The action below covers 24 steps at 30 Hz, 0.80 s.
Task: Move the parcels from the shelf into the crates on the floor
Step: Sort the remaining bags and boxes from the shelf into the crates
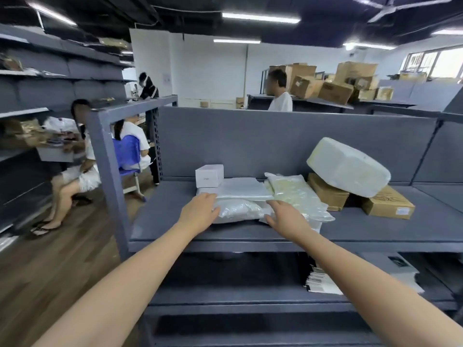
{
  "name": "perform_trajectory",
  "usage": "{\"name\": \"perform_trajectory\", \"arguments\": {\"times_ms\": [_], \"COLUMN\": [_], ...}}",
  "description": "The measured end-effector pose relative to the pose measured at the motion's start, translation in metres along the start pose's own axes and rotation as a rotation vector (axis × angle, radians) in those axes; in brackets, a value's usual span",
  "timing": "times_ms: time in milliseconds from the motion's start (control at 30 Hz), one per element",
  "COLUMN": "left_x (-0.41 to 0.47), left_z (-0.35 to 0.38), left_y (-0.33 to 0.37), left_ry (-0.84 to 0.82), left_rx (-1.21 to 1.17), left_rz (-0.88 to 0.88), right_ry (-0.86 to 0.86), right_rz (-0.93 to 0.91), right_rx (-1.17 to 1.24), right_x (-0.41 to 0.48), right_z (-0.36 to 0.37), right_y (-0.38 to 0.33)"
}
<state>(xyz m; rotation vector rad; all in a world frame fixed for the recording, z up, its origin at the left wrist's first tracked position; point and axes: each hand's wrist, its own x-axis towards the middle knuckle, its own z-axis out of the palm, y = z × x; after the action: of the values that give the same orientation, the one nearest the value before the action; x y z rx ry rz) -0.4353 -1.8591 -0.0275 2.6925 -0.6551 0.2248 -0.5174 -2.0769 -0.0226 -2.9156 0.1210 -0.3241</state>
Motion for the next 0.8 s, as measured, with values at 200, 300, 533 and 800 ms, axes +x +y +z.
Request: {"name": "perform_trajectory", "arguments": {"times_ms": [200,300,533,800], "left_x": [0.051,0.077,0.12,0.15], "left_z": [0.007,0.011,0.019,0.028], "left_y": [0.007,0.0,-0.013,-0.035], "left_ry": [0.029,0.021,-0.009,-0.075], "left_rx": [0.055,0.032,0.029,0.099], "left_rz": [-0.095,-0.168,-0.282,-0.351], "right_ry": [-0.016,-0.064,-0.139,-0.249], "right_rz": [-0.083,-0.133,-0.143,-0.088], "right_rx": [0.01,0.013,0.072,0.229], "right_x": [0.063,0.089,0.146,0.182], "right_z": [0.002,0.009,0.02,0.046], "right_y": [0.025,0.026,0.004,-0.033]}}
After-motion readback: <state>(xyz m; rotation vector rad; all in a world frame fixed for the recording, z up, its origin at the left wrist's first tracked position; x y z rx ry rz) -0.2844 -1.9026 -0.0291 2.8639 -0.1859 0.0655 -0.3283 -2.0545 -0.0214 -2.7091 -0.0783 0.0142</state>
